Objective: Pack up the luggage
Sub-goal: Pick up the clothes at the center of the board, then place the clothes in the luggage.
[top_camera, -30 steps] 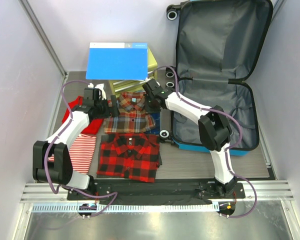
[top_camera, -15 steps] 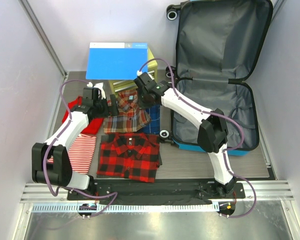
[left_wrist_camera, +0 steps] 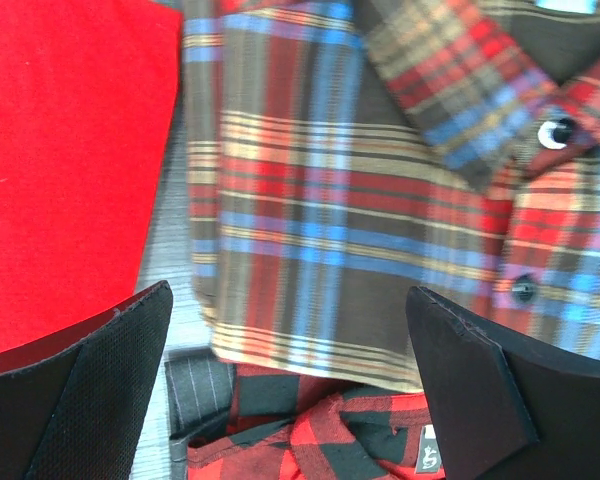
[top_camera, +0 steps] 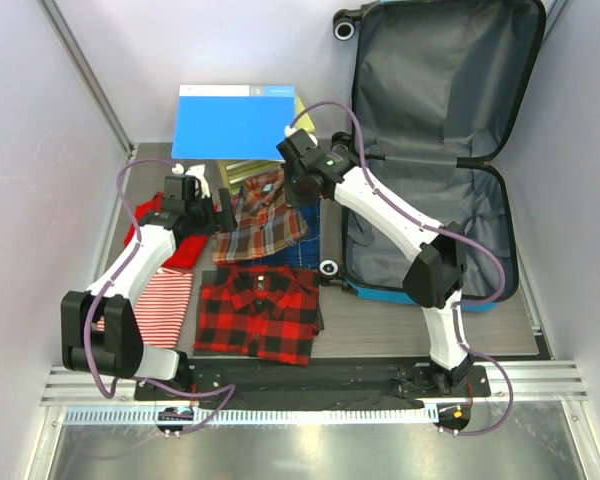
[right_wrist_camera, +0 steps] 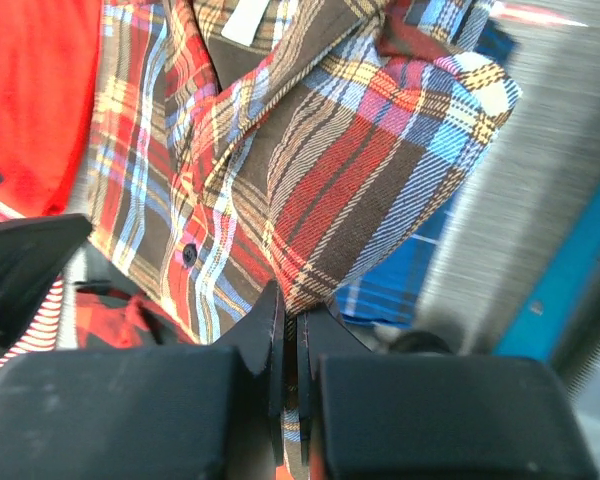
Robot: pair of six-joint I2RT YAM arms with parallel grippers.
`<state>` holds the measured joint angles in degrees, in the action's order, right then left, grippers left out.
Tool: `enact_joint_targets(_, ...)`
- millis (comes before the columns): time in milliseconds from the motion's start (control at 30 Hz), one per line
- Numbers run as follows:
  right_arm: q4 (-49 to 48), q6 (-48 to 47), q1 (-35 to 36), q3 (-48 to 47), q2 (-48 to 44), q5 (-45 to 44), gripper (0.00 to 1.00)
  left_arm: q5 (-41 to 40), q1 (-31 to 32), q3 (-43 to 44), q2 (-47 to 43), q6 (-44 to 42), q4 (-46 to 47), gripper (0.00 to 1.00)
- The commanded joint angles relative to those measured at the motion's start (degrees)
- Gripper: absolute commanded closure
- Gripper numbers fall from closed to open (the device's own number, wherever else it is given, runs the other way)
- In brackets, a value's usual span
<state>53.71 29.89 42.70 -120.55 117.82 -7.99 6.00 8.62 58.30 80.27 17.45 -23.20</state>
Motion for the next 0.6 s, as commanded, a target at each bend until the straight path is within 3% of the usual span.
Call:
enact_joint_targets(0, 1.0, 0.8, -3.4, 1.9, -7.4, -3.0, 0.99, -0.6, 0.2, -0.5, -2.0, -1.4, 0.4, 0.00)
enact_joint_targets(567, 1.0, -2.3, -16.2, 9.9, -17.4, -5.7, 0.99, -0.7, 0.2, -2.0, -2.0, -1.2, 1.2, 0.00)
